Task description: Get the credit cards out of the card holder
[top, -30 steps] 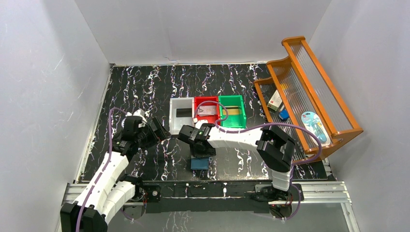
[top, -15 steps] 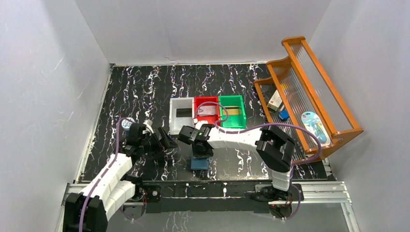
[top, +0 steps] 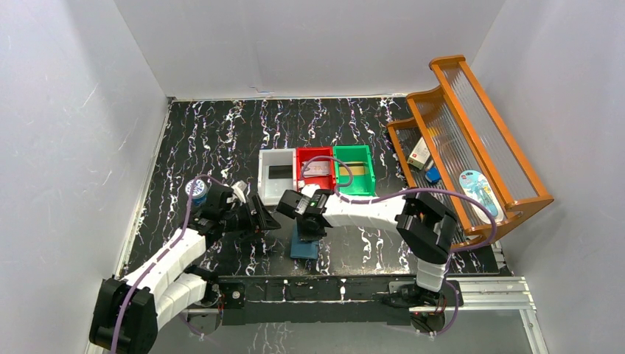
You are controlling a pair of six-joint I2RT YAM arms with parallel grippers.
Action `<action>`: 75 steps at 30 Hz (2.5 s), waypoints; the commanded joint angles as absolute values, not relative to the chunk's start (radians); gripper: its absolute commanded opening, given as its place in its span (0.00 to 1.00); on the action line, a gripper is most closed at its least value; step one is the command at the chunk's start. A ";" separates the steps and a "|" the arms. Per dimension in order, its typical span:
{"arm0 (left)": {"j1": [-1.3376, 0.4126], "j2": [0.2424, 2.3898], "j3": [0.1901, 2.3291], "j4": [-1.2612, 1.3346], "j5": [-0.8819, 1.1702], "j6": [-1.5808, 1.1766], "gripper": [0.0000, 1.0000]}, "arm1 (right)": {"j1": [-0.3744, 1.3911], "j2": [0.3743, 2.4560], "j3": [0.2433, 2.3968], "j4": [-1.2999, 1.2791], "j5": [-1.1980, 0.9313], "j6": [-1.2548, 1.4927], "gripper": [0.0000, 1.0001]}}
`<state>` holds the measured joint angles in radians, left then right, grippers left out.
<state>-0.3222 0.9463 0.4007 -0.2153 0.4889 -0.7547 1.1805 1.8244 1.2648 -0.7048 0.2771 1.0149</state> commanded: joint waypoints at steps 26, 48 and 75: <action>-0.611 1.233 0.547 -0.150 0.435 -0.728 0.63 | 1.157 1.532 0.965 -0.319 0.257 0.961 0.18; -0.617 1.248 0.563 -0.205 0.445 -0.679 0.71 | 1.117 1.603 1.048 -0.580 0.261 0.982 0.37; -0.617 1.089 0.616 -0.294 0.249 -0.711 0.72 | 1.078 1.544 1.002 -0.500 0.209 0.922 0.00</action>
<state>-0.6121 1.1618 0.5716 -0.2508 0.3374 -0.6891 1.0801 1.6287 0.9813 -0.4969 0.1661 0.9466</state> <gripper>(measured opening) 0.719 0.130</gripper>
